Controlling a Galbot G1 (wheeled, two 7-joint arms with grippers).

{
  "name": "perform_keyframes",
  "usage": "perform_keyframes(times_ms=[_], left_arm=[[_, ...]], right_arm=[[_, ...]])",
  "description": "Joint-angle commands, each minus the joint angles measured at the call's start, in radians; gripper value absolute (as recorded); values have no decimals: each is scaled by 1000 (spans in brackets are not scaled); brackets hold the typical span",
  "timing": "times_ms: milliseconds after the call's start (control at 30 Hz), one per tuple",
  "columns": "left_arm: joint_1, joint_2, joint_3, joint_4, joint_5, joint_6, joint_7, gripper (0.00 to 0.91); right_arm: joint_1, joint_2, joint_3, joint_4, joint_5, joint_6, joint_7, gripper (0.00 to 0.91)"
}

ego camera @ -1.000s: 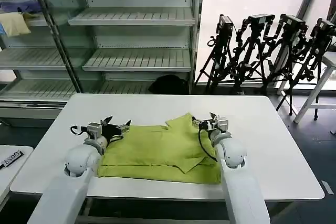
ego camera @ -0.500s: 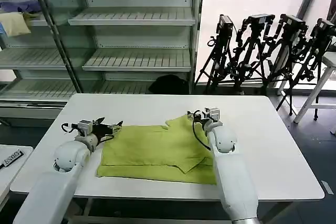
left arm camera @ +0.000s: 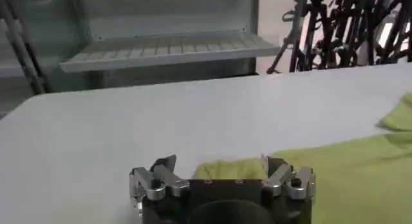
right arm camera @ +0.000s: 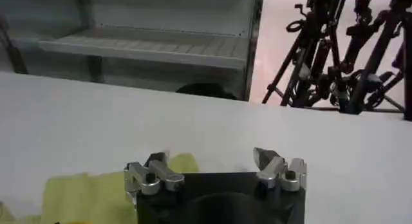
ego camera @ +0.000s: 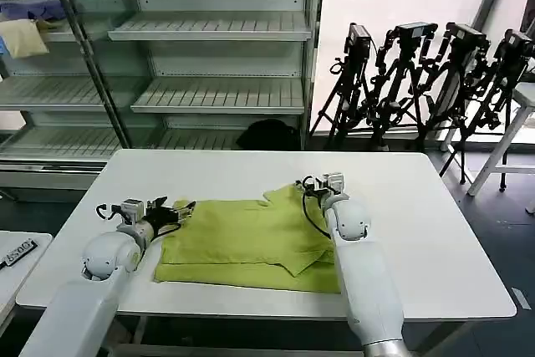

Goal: Fold and organize the clothes.

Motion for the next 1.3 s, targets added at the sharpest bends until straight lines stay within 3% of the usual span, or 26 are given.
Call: perform_keyframes(times_ms=[33, 667, 767, 800, 833, 867, 900, 933, 1000, 1133, 1300], left_arm=[[-1, 4, 1, 17, -12, 1, 3, 907], [-11, -20, -17, 49, -31, -1, 8, 736], [-11, -24, -17, 50, -31, -1, 8, 705], [-11, -25, -17, 52, -30, -1, 8, 645], [-11, -27, -17, 53, -30, -1, 8, 605], [-11, -28, -17, 55, -30, -1, 10, 564], [-11, -30, -17, 57, -29, -1, 12, 423], [-10, -32, -17, 57, -29, -1, 12, 423], [-9, -34, -17, 59, -28, -1, 12, 191], [-10, -33, -18, 61, -28, -1, 13, 30], [-8, -33, -17, 56, -30, -1, 14, 20]], right_arm=[[12, 8, 2, -25, -20, 0, 1, 907], [-27, 6, -23, 11, -35, 0, -16, 907], [-36, 6, -26, 15, -42, 0, -16, 725], [-39, 6, -26, 17, -46, 0, -17, 625], [-41, 6, -27, 17, -51, 1, -16, 433], [-43, 5, -28, 17, -51, 0, -17, 363], [-46, 5, -28, 19, -53, 1, -19, 302], [-47, 5, -30, 20, -56, 1, -19, 181], [-50, 4, -32, 23, -58, 0, -20, 0], [-53, 4, -39, 28, -61, 1, -25, 0], [-54, 4, -43, 32, -61, 0, -27, 0]])
